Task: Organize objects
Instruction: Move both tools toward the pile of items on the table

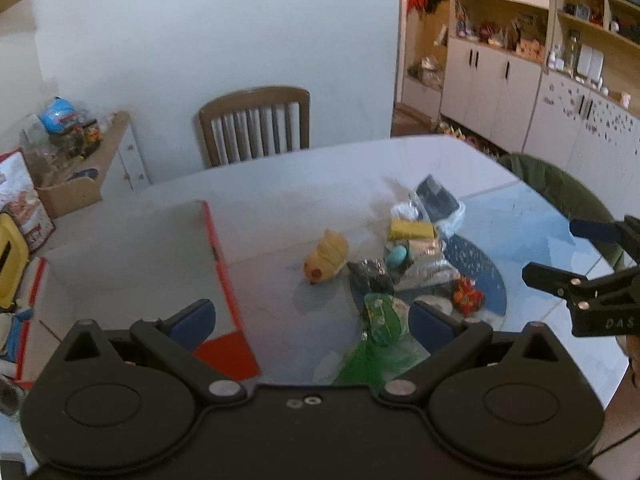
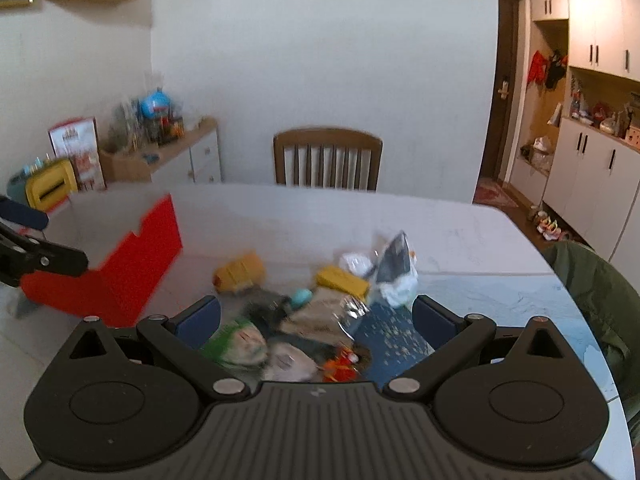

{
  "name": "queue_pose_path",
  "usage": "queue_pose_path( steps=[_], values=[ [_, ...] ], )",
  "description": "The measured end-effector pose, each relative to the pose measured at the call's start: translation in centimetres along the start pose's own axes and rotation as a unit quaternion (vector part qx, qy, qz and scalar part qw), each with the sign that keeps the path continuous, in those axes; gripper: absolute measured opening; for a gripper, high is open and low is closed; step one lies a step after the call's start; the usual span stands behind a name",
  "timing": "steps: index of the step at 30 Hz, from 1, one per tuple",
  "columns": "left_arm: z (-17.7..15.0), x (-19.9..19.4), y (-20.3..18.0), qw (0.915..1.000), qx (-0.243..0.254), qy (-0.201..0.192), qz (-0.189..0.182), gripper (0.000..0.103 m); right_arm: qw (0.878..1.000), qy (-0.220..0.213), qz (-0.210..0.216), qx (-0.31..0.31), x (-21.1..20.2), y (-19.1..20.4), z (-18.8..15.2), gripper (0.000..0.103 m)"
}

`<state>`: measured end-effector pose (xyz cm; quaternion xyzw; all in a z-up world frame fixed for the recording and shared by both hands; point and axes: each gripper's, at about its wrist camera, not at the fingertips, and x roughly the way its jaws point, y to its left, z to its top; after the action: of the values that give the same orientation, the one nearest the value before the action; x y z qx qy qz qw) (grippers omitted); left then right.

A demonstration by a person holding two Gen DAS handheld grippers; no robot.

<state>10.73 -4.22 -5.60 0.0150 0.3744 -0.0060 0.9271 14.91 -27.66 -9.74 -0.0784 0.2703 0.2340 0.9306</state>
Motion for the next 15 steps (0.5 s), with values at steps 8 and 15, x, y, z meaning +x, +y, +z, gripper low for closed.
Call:
queue_pose_path(
  steps=[8, 15],
  values=[
    [0.2, 5.6, -2.6, 0.999, 0.022, 0.034, -0.016, 0.103, 0.999, 0.052, 0.011, -0.005, 5.4, -3.1, -1.8, 0.101],
    [-0.3, 10.3, -4.9, 0.9967, 0.042, 0.063, -0.028, 0.103, 0.995, 0.101, 0.021, -0.003, 9.1, -4.9, -3.4, 0.09]
  ],
)
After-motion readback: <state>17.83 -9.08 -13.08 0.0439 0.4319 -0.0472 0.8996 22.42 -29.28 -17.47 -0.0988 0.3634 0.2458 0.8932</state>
